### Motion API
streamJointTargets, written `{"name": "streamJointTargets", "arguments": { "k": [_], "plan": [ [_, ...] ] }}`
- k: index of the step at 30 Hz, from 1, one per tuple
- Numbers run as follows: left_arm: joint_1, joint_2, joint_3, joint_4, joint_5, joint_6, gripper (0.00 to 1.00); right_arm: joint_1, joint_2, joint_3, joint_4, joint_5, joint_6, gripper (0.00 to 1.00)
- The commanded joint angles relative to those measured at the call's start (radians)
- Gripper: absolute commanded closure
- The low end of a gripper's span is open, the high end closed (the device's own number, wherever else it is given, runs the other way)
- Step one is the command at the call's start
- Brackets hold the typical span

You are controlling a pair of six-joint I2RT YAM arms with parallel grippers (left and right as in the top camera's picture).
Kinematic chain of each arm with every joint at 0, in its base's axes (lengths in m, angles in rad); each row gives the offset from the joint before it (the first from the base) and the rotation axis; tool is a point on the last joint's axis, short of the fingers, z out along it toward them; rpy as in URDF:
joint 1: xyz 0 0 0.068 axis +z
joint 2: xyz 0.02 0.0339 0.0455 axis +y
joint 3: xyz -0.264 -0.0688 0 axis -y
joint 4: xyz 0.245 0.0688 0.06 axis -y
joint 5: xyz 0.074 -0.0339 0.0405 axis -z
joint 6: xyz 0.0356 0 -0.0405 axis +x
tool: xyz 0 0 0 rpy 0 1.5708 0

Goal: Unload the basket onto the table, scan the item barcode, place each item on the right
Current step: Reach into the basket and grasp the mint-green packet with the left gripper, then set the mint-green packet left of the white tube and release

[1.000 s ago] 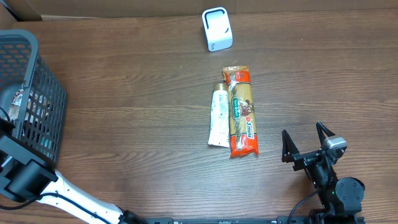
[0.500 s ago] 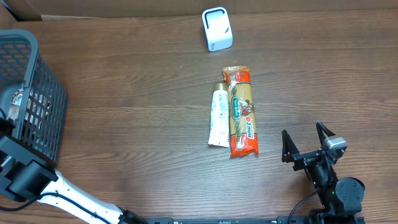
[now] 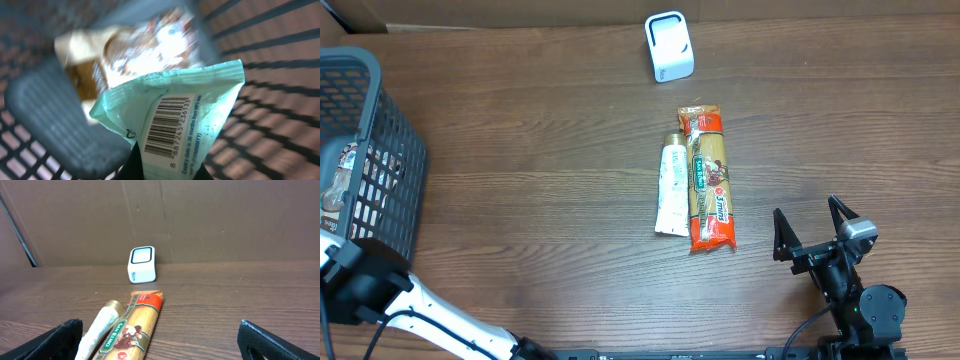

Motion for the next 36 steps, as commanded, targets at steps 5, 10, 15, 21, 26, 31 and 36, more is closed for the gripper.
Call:
{"name": "streamJointTargets", "arguments": {
  "k": [5,10,15,21,26,31,36],
  "plan": [
    [-0.01,-0.252,0.241,-0.006,0.35,0.085,0.96,-0.002,-0.008,-0.011,0.006,-0.001,0.003,0.0],
    [-0.11,-0.39,0.229,-0.006,0.386,0.099,0.96,-0.002,-0.008,-0.01,0.006,-0.001,0.003,0.0],
    [-0.407,-0.458,0.121,-0.006,0.283,0.108,0.96,-0.002,-0.008,-0.01,0.006,-0.001,0.003,0.0],
    [-0.758,-0.454,-0.213,-0.001,0.09,0.047,0.96,-0.002,-0.008,-0.01,0.006,-0.001,0.003,0.0],
    [-0.993,-0.448,-0.616,0.186,-0.024,-0.035,0.96,-0.002,-0.008,-0.01,0.006,-0.001,0.003,0.0],
    [-1.185,-0.448,-1.041,0.532,-0.195,-0.136,0.96,-0.002,-0.008,-0.01,0.006,-0.001,0.003,0.0],
    [-1.257,-0.448,-1.318,0.825,-0.226,-0.193,0.96,-0.002,-0.008,-0.011,0.006,-0.001,0.003,0.0]
  ]
}}
